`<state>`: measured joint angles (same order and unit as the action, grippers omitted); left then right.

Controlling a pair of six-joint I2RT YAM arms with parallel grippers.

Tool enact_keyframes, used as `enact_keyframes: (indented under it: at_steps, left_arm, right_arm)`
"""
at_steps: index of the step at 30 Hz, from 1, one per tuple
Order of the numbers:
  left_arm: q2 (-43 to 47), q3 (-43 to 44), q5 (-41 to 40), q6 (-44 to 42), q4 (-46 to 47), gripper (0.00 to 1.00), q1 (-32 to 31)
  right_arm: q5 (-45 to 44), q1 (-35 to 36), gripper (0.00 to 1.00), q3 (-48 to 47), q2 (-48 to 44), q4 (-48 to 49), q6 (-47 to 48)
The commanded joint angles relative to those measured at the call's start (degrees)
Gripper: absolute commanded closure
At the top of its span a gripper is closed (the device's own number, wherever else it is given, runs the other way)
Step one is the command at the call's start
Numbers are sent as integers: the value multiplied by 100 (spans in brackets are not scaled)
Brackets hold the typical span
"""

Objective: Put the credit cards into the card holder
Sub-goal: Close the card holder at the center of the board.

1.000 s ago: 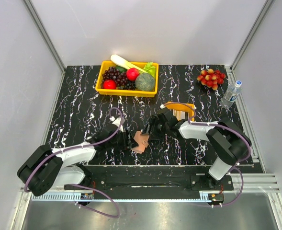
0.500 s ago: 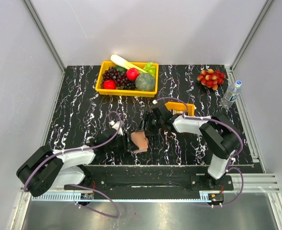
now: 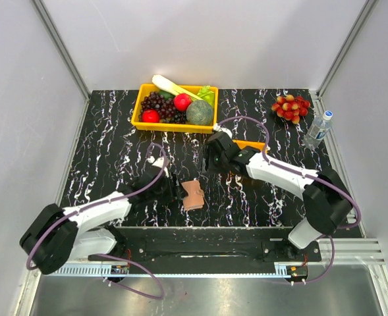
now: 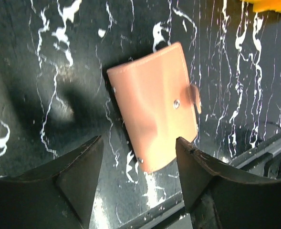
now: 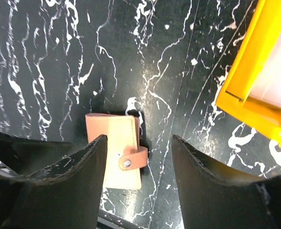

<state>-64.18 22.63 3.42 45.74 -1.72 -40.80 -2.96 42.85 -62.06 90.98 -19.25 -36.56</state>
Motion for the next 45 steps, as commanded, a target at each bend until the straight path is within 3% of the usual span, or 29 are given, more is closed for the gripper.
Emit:
enact_keyframes:
  at_steps: [1, 4, 8, 18, 35, 45]
  left_arm:
    - [-524, 487, -193, -232, 12, 34, 54]
    - [-788, 549, -52, -214, 145, 36, 54]
    - [-921, 470, -122, -205, 154, 46, 54]
    - [-1026, 338, 62, -205, 470, 53, 54]
    - [-982, 189, 62, -118, 628, 57, 54]
    - [-973, 154, 141, -109, 725, 57, 54]
  right_arm:
    - [-1004, 583, 40, -280, -10, -896, 96]
    - [-1232, 908, 41, -385, 147, -1081, -88]
    - [-1409, 1225, 42, -543, 332, -1187, -229]
    - [-1532, 1480, 47, -930, 754, -1371, -335]
    - [-1523, 1656, 52, -1133, 1203, -1442, -510]
    - [-1690, 1656, 72, -1124, 1264, -1468, -528]
